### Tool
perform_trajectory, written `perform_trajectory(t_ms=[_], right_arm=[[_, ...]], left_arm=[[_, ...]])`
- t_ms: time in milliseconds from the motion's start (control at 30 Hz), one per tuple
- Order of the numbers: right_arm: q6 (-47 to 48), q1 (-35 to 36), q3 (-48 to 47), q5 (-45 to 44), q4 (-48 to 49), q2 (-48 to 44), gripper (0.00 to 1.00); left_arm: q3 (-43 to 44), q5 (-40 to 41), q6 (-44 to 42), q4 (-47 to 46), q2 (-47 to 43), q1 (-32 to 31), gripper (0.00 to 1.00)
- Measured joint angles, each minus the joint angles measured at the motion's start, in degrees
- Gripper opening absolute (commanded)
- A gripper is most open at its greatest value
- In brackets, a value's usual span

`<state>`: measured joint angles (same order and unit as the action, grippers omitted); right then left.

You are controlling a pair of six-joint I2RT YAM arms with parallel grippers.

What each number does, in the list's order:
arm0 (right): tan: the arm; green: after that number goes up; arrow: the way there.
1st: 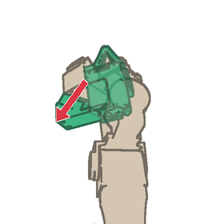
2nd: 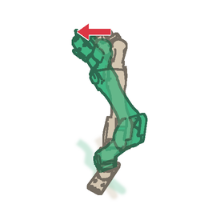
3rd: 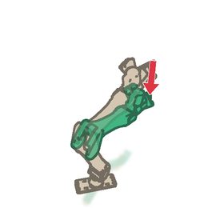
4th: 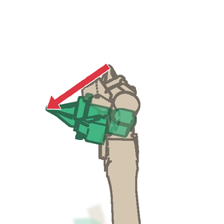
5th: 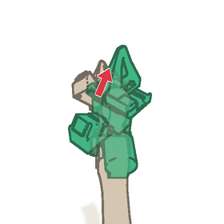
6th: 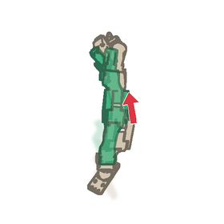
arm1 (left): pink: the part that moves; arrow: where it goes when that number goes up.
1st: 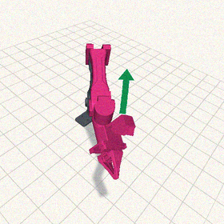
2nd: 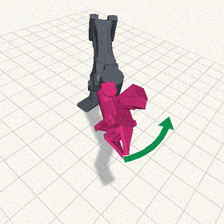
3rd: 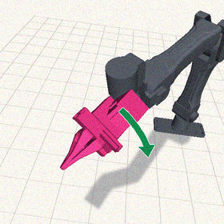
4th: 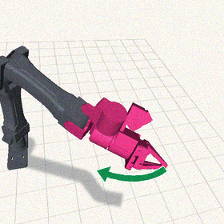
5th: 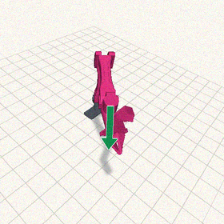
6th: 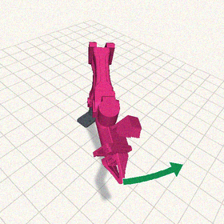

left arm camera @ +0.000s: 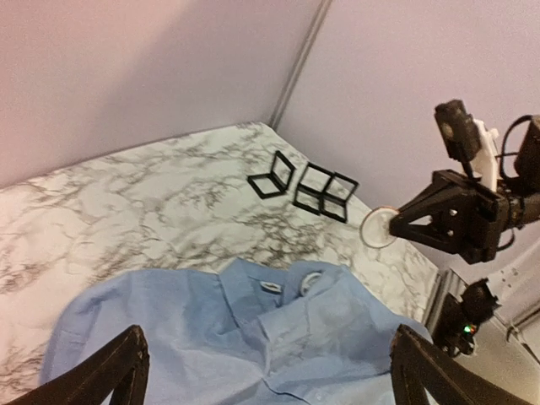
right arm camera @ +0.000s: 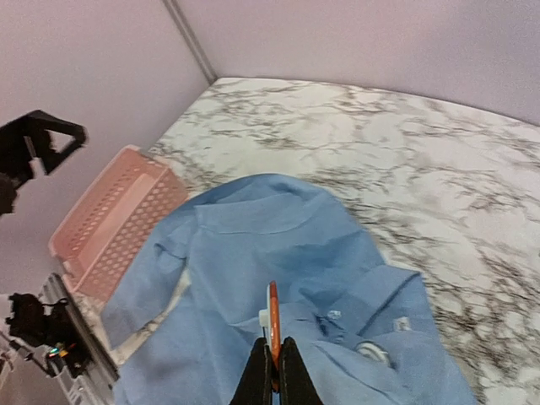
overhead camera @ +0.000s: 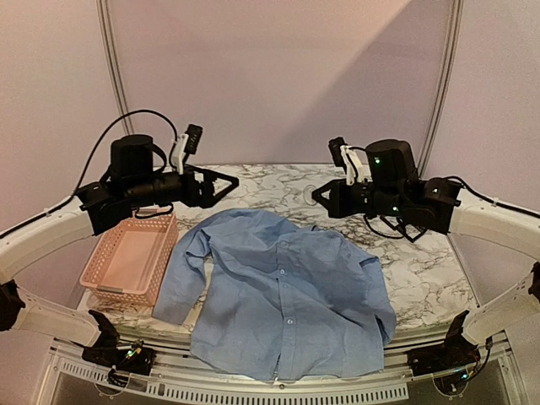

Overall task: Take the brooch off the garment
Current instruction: Place the brooch in the brooch box.

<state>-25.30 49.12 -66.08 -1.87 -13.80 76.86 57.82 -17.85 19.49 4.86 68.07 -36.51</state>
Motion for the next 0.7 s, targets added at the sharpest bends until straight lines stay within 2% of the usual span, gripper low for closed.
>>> perform_trajectory(t_ms=[133, 300, 467, 700], right_arm=[[1.8, -3.6, -8.5, -8.6, -11.1, 3.2, 0.00], [5.7, -9.7, -15.8, -14.5, -19.4, 10.3, 0.00], [10.3, -13.7, -24.0, -19.4, -25.3, 20.0, 0.00], [16.4, -15.7, -37.0, -32.1, -30.9, 36.7, 0.00]], left_arm=[[1.8, 4.1, -1.2, 2.3, -1.3, 4.5, 1.00], [2.3, 6.3, -2.4, 6.3, -2.5, 9.4, 1.00], [-0.4, 8.8, -3.4, 8.5, -6.4, 12.7, 1.00], [-1.9, 8.7, -3.4, 10.2, -7.6, 16.4, 0.99]])
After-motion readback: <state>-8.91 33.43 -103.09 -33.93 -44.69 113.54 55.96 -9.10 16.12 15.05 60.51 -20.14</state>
